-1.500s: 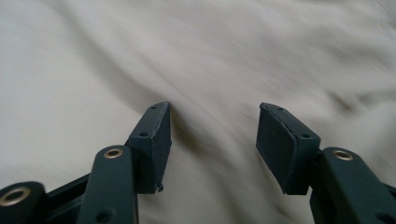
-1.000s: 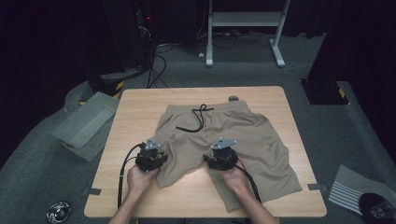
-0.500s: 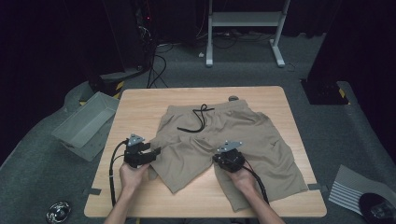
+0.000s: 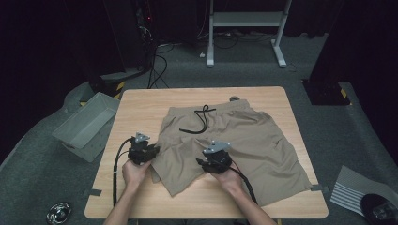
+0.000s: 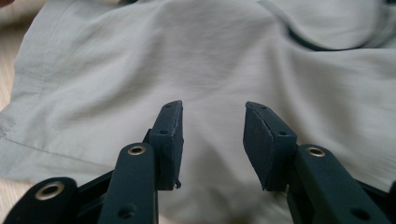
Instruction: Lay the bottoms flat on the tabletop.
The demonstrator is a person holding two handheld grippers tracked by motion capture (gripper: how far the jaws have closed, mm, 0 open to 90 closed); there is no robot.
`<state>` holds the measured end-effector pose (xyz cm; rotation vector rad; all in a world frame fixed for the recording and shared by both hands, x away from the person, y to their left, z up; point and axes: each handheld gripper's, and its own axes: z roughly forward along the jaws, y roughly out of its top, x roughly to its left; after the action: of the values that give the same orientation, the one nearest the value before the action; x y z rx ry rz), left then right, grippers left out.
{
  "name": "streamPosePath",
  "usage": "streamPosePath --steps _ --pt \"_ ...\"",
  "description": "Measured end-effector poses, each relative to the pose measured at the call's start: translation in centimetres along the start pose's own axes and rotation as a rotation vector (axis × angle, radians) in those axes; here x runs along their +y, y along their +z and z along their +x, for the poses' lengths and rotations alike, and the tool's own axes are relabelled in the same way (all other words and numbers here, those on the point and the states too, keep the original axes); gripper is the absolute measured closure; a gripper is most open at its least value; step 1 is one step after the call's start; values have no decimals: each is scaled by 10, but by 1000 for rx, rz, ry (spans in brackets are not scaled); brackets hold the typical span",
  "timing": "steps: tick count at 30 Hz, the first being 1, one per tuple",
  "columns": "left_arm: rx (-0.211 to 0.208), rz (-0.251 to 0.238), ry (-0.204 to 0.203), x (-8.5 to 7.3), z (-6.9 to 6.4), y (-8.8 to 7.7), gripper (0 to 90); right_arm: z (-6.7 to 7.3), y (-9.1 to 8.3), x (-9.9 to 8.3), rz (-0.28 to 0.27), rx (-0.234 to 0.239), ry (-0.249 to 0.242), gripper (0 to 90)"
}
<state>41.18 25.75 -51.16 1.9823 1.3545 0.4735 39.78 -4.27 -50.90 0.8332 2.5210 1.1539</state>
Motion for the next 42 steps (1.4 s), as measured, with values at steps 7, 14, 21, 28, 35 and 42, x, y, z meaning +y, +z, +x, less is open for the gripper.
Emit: streamPosePath --steps 7,14,21,28,35,42 --pt "6 13 10 0 7 -2 871 5 13 -6 77 25 -70 806" --pt "66 11 41 11 14 -7 877 -19 -5 -16 118 -51 -100 900" --pt "61 -14 23 11 12 -12 686 -26 -14 -21 89 -73 -32 737" --pt "65 19 23 -1 0 -17 473 4 -9 -11 19 40 -39 622" --pt "68 83 9 -11 4 -15 530 18 5 -9 67 67 -80 588" --pt "56 85 27 -10 7 -8 781 12 3 -15 80 67 -115 770"
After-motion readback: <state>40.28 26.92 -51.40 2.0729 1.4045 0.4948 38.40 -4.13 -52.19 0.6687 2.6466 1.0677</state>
